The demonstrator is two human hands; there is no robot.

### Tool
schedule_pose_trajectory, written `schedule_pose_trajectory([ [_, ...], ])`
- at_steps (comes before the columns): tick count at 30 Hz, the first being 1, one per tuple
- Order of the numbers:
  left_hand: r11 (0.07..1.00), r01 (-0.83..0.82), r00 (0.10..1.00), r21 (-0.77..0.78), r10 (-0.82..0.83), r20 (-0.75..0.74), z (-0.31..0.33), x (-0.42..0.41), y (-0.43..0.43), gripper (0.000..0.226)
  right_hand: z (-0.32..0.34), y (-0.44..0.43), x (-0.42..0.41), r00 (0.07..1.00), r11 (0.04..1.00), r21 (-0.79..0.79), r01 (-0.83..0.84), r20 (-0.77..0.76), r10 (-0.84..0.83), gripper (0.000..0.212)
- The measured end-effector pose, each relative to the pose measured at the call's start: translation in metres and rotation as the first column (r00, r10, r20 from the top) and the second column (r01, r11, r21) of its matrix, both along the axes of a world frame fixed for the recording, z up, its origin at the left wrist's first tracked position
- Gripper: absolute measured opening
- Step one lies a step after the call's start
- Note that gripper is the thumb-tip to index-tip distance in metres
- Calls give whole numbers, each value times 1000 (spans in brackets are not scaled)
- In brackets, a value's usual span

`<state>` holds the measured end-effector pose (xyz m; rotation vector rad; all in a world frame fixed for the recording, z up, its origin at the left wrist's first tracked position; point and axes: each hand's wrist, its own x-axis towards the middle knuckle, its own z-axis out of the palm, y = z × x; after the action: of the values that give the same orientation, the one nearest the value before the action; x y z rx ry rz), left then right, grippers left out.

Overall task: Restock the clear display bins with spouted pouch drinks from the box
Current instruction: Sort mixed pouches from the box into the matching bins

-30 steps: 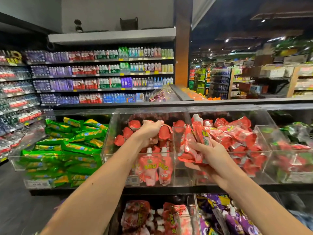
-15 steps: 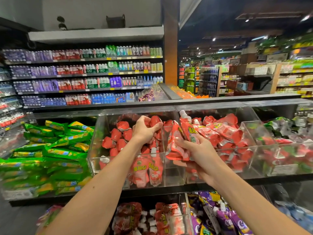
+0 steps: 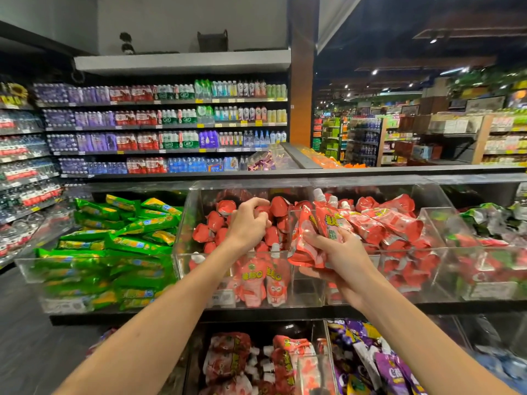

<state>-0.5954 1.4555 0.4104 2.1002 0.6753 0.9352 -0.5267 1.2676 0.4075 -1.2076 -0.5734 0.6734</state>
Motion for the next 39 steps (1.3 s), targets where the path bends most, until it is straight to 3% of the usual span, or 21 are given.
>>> schedule_pose_trajectory([
  [2,994,79,997,80,-81,21,-1,-30,-22,33,0,1,-3,1000,1000,1,16,7,-16,40],
  [5,925,338,940,175,-342,-7,-8,-75,-52,60,1,7,-10,999,1000,-13,20,26,-19,43],
  [7,883,410,911,227,-408,-60,-15,-90,-59,69,2,14,-18,999,999,-32,14,34,-13,47],
  [9,892,351,936,285,-343,-77,-20,-95,-58,65,4,21,-29,999,998,-63,11,34,-9,43],
  [13,897,143,985,418,-172,31,-23,-99,-49,52,8,33,-47,999,992,-119,-30,34,34,36],
  [16,923,33,989,382,-86,121,-19,-104,-43,30,10,37,-54,991,982,-155,-111,55,121,42],
  [21,973,-106,971,207,57,231,-15,-108,-25,20,15,47,-42,985,967,-253,-29,158,71,85],
  [27,951,-213,963,224,166,212,0,-93,1,21,29,56,-21,974,946,-302,-121,149,172,78],
  [30,935,-234,965,265,190,181,5,-77,12,22,41,65,-18,930,927,-366,-83,306,203,67],
  [32,923,-248,965,294,210,154,6,-68,19,22,47,73,-11,874,939,-343,27,464,145,58],
  [35,882,-303,953,360,287,99,6,-58,28,25,50,83,1,681,921,-349,176,718,142,57],
  [37,872,-328,943,363,327,68,4,-50,33,24,46,93,6,491,893,-358,272,850,191,63],
  [39,880,-341,938,331,341,60,1,-42,39,22,40,103,10,230,867,-333,371,937,261,67],
])
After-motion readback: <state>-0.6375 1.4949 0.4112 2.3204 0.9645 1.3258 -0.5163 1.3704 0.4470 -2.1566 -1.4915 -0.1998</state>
